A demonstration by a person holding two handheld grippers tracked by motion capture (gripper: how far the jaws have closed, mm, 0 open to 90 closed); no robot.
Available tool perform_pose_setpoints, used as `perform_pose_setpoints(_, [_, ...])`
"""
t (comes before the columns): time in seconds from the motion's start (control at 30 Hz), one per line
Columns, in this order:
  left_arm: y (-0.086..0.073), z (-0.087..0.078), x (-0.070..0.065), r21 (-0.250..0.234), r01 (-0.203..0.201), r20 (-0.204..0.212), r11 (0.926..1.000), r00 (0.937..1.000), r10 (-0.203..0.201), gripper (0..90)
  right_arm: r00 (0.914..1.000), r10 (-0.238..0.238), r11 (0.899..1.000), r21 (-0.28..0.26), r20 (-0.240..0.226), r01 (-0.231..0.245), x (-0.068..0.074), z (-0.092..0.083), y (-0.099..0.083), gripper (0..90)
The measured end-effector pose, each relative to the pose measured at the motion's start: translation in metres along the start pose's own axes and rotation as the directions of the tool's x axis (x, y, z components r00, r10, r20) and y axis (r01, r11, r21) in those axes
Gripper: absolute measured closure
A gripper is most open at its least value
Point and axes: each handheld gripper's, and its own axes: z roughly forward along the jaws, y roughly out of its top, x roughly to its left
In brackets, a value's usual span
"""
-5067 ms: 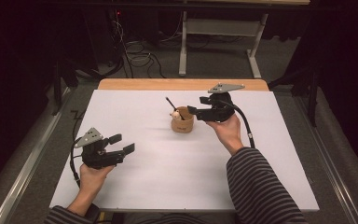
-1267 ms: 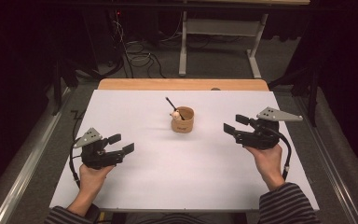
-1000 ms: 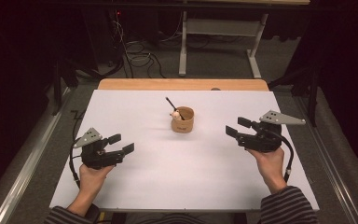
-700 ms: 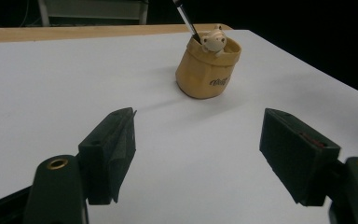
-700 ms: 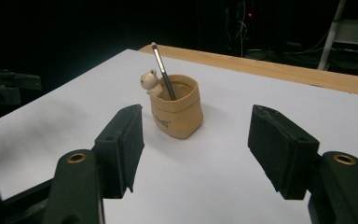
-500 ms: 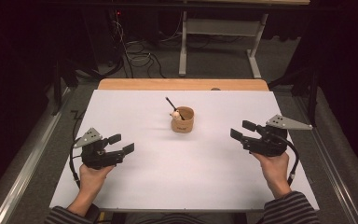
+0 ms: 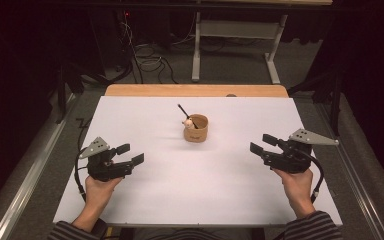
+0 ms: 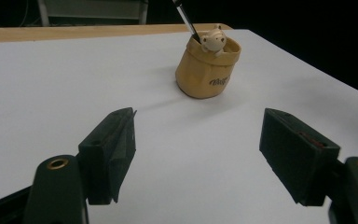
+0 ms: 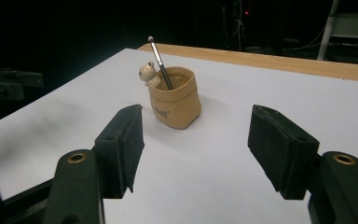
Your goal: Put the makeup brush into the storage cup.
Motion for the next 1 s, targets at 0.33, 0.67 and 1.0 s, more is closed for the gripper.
perform_pose_setpoints(0.33, [0.000,0.000,0.000,0.000,0.002,0.001,1.0000,1.0000,-0.002,27.3,0.9999,0.013,1.000,0.007,0.002,-0.013,0.000,-0.003,-0.011,37.3])
perform_pose_setpoints(0.67, [0.000,0.000,0.000,-0.001,0.003,0.000,1.0000,1.0000,-0.003,27.3,0.9997,0.024,1.000,0.013,0.001,-0.024,0.000,-0.004,-0.018,37.3])
perform_pose_setpoints(1.0, [0.000,0.000,0.000,0.000,0.003,0.001,1.0000,1.0000,-0.003,27.3,0.9994,0.035,0.999,0.020,-0.003,-0.034,0.001,-0.002,-0.025,37.3])
